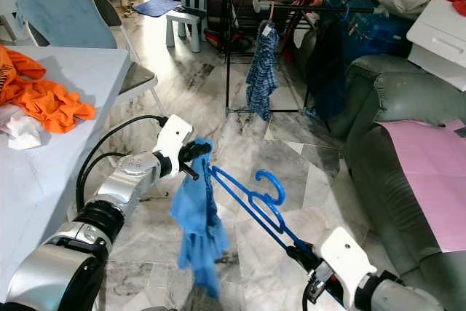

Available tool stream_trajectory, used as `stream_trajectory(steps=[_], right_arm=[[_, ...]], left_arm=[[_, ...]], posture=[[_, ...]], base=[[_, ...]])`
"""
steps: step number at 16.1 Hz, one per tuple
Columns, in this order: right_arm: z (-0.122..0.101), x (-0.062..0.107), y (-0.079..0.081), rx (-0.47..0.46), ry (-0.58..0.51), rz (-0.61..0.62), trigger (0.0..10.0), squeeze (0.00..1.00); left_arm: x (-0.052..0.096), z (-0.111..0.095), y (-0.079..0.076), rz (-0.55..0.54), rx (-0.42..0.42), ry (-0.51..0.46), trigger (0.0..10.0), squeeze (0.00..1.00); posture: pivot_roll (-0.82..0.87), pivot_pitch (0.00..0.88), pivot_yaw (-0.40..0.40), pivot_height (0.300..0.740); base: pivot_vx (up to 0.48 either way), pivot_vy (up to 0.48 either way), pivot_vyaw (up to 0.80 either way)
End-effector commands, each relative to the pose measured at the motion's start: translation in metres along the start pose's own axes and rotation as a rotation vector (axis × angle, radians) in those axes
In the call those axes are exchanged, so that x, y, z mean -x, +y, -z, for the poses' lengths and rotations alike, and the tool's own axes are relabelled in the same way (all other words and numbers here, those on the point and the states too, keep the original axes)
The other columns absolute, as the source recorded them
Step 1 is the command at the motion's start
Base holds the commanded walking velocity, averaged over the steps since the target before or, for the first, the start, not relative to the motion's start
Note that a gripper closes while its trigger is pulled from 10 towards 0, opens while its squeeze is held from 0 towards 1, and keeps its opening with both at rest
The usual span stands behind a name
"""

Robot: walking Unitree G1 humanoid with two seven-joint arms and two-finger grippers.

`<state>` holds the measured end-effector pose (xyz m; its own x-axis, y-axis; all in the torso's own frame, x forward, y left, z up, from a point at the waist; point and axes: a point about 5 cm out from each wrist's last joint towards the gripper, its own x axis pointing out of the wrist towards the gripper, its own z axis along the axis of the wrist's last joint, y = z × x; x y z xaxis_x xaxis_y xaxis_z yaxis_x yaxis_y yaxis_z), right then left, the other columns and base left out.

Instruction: Hang hanger

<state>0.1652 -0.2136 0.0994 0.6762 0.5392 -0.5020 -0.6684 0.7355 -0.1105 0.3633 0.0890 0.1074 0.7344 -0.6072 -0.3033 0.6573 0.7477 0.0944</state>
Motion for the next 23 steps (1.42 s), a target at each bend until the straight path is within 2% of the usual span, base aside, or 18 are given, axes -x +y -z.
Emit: stream_trajectory(steps=[1, 4, 7, 11, 17, 20, 23], right_arm=[[-0.005, 0.002, -0.004, 0.02, -0.009, 0.006, 10.0, 0.0], [-0.005, 0.0, -0.007, 0.026, -0.009, 0.015, 10.0, 0.0], [-0.007, 0.004, -0.009, 0.036, -0.003, 0.019, 10.0, 0.0], [-0.009, 0.012, -0.008, 0.024, 0.014, -0.016, 10.0, 0.0], [-0.008, 0.009, -0.007, 0.025, 0.016, -0.02, 10.0, 0.0], [-0.011, 0.007, -0.015, 0.052, 0.007, 0.016, 10.0, 0.0], [-0.012, 0.006, -0.017, 0.06, 0.006, 0.018, 10.0, 0.0]], left_arm=[[-0.003, -0.015, -0.001, 0.019, -0.033, -0.041, 10.0, 0.0], [-0.002, -0.016, -0.003, 0.047, -0.043, -0.049, 10.0, 0.0], [0.0, -0.008, 0.004, 0.001, -0.098, 0.006, 10.0, 0.0], [0.001, -0.002, 0.009, -0.053, -0.123, 0.041, 10.0, 0.0], [-0.001, -0.001, 0.004, -0.022, -0.13, 0.039, 10.0, 0.0], [0.003, -0.001, 0.007, -0.001, -0.14, 0.034, 10.0, 0.0], [0.003, 0.0, 0.007, 0.001, -0.141, 0.036, 10.0, 0.0]], posture=[[0.01, 0.0, -0.053, 0.74], [0.02, 0.0, -0.058, 0.74], [0.01, 0.0, -0.058, 0.74], [0.01, 0.0, -0.055, 0.74], [0.01, 0.0, -0.053, 0.74], [0.01, 0.0, -0.057, 0.74], [0.01, 0.0, -0.058, 0.74]], base=[[0.0, 0.0, 0.0], [0.0, 0.0, 0.0], [0.0, 0.0, 0.0], [0.0, 0.0, 0.0], [0.0, 0.0, 0.0], [0.0, 0.0, 0.0], [0.0, 0.0, 0.0]])
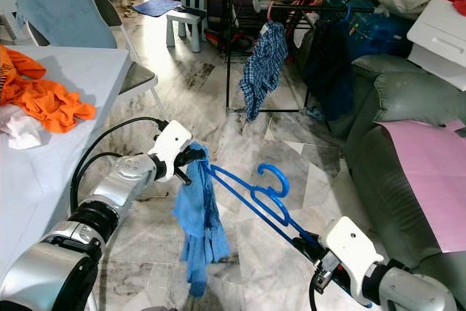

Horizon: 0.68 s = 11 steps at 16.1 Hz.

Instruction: Hang hanger

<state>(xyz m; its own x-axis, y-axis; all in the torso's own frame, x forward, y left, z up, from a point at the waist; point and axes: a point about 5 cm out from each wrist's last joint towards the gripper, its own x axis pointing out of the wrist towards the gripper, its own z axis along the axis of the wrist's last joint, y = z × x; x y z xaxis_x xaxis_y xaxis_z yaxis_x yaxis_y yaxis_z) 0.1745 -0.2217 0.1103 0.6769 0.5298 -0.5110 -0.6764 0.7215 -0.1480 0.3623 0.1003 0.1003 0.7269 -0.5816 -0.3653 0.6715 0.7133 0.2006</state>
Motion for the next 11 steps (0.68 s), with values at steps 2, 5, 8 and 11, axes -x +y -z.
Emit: stream_trajectory(steps=[2, 5, 8, 11], right_arm=[[-0.003, 0.002, -0.004, 0.022, -0.008, 0.007, 10.0, 0.0], [-0.003, 0.003, -0.002, 0.016, -0.007, -0.005, 10.0, 0.0], [-0.004, 0.003, -0.001, 0.011, -0.008, -0.016, 10.0, 0.0], [-0.006, 0.003, -0.001, 0.014, -0.015, -0.022, 10.0, 0.0]], left_arm=[[-0.001, -0.009, 0.001, 0.005, -0.032, -0.03, 10.0, 0.0], [-0.001, -0.006, 0.002, -0.011, -0.034, -0.016, 10.0, 0.0], [-0.001, -0.001, 0.002, -0.022, -0.034, 0.002, 10.0, 0.0], [-0.001, 0.004, 0.0, -0.023, -0.036, 0.016, 10.0, 0.0]], posture=[[0.01, 0.0, -0.056, 0.74], [0.01, 0.0, -0.054, 0.74], [0.0, 0.0, -0.054, 0.74], [0.0, 0.0, -0.054, 0.74]], base=[[0.0, 0.0, 0.0], [0.0, 0.0, 0.0], [0.0, 0.0, 0.0], [0.0, 0.0, 0.0]])
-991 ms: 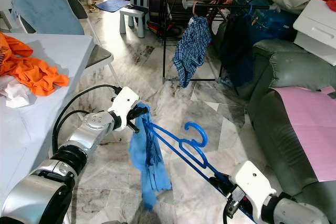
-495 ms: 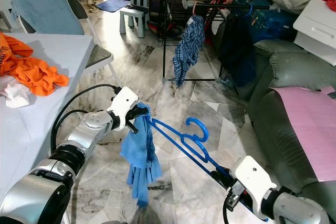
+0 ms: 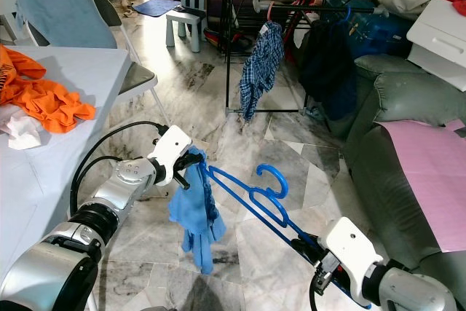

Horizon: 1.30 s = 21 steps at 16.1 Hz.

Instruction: Hang hanger

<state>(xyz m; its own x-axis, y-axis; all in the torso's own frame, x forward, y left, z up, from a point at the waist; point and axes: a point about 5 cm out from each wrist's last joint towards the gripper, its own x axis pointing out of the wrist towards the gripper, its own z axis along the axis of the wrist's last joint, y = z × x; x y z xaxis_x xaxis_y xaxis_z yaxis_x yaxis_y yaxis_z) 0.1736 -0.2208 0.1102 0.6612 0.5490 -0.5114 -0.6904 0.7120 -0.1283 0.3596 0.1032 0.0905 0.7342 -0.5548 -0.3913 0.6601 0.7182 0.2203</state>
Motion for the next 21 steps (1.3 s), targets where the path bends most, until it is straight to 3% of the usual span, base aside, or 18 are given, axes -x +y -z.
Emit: stream_trajectory(steps=[1, 9, 16, 19, 21], right_arm=[[-0.007, 0.002, -0.002, 0.022, -0.013, -0.006, 10.0, 0.0], [0.0, -0.006, -0.006, 0.013, -0.007, 0.014, 10.0, 0.0], [0.01, -0.019, -0.009, -0.023, -0.01, 0.024, 10.0, 0.0], [0.011, -0.018, -0.009, -0.023, -0.007, 0.03, 10.0, 0.0], [0.015, -0.014, -0.011, -0.03, 0.001, 0.046, 10.0, 0.0]], left_arm=[[0.0, -0.003, 0.003, -0.023, -0.026, -0.004, 10.0, 0.0], [-0.001, -0.013, 0.0, 0.038, -0.031, -0.057, 10.0, 0.0], [0.002, -0.05, -0.008, 0.176, -0.086, -0.233, 10.0, 0.0], [0.001, -0.046, -0.009, 0.159, -0.136, -0.207, 10.0, 0.0], [0.002, -0.049, -0.012, 0.18, -0.115, -0.238, 10.0, 0.0]], posture=[[0.01, 0.0, -0.052, 0.74], [0.01, 0.0, -0.058, 0.74], [0.03, 0.0, -0.065, 0.74], [0.02, 0.0, -0.063, 0.74], [0.02, 0.0, -0.062, 0.74]], base=[[0.0, 0.0, 0.0], [0.0, 0.0, 0.0], [0.0, 0.0, 0.0], [0.0, 0.0, 0.0], [0.0, 0.0, 0.0]])
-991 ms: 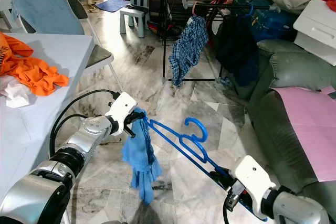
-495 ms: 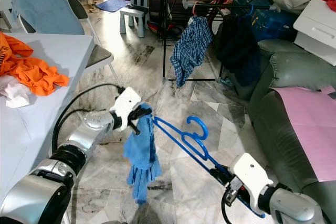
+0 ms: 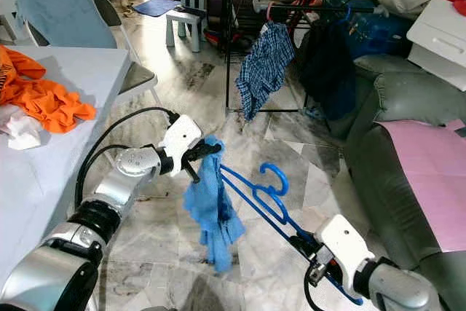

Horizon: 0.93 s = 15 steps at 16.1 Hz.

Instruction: Hang hanger

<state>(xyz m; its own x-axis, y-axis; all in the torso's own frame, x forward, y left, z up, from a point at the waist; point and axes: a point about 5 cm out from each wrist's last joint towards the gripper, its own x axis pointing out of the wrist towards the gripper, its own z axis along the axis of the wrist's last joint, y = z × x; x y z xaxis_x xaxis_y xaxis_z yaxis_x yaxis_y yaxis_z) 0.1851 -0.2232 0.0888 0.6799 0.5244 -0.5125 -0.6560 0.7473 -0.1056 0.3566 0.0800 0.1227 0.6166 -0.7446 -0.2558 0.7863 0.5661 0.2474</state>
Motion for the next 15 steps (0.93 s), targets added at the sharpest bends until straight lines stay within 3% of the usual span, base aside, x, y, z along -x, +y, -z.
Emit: stream_trajectory(steps=[1, 4, 7, 11, 12, 15], right_arm=[[0.001, 0.002, -0.004, 0.005, 0.001, 0.013, 10.0, 0.0], [0.015, -0.008, -0.001, -0.091, -0.002, 0.022, 10.0, 0.0], [0.024, -0.014, -0.003, -0.131, 0.016, 0.035, 10.0, 0.0], [0.024, -0.018, -0.024, -0.19, -0.028, 0.178, 10.0, 0.0], [0.035, -0.015, -0.039, -0.204, 0.021, 0.297, 10.0, 0.0], [0.031, -0.01, -0.054, -0.203, -0.032, 0.426, 10.0, 0.0]], left_arm=[[-0.003, -0.019, -0.003, 0.036, -0.02, -0.093, 10.0, 0.0], [-0.002, -0.045, -0.013, 0.15, 0.019, -0.259, 10.0, 0.0], [0.0, -0.057, -0.016, 0.174, 0.025, -0.328, 10.0, 0.0], [0.004, -0.065, -0.023, 0.235, 0.05, -0.383, 10.0, 0.0], [0.006, -0.069, -0.024, 0.245, 0.058, -0.403, 10.0, 0.0], [0.005, -0.065, -0.021, 0.219, 0.036, -0.365, 10.0, 0.0]], posture=[[0.02, 0.0, -0.061, 0.74], [0.03, 0.0, -0.064, 0.74], [0.03, 0.0, -0.066, 0.74], [0.04, 0.0, -0.069, 0.74], [0.04, 0.0, -0.069, 0.74], [0.04, 0.0, -0.065, 0.74]], base=[[0.0, 0.0, 0.0], [0.0, 0.0, 0.0], [0.0, 0.0, 0.0], [0.0, 0.0, 0.0], [0.0, 0.0, 0.0], [0.0, 0.0, 0.0]])
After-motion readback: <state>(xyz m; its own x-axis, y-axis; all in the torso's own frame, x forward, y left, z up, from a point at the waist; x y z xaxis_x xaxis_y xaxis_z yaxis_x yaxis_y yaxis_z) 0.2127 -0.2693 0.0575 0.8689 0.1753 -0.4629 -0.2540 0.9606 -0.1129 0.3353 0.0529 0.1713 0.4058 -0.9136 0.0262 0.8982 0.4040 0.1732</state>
